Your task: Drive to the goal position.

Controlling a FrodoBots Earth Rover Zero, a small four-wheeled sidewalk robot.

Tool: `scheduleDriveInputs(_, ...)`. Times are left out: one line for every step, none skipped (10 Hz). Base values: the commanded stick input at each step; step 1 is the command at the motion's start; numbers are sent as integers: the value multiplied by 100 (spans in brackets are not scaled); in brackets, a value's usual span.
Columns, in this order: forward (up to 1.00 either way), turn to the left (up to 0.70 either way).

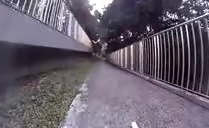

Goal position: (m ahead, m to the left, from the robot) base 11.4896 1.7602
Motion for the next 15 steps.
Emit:
scheduleDriveInputs(70,-11)
scheduleDriveInputs(70,-1)
scheduleDriveInputs(70,0)
scheduleDriveInputs(70,0)
scheduleDriveInputs(70,0)
scheduleDriveInputs(70,-5)
scheduleDriveInputs(70,-8)
scheduleDriveInputs(70,-9)
scheduleDriveInputs(70,-9)
scheduleDriveInputs(70,-9)
scheduleDriveInputs(70,-3)
scheduleDriveInputs(70,0)
scheduleDriveInputs(70,0)
scheduleDriveInputs(70,0)
scheduleDriveInputs(70,0)
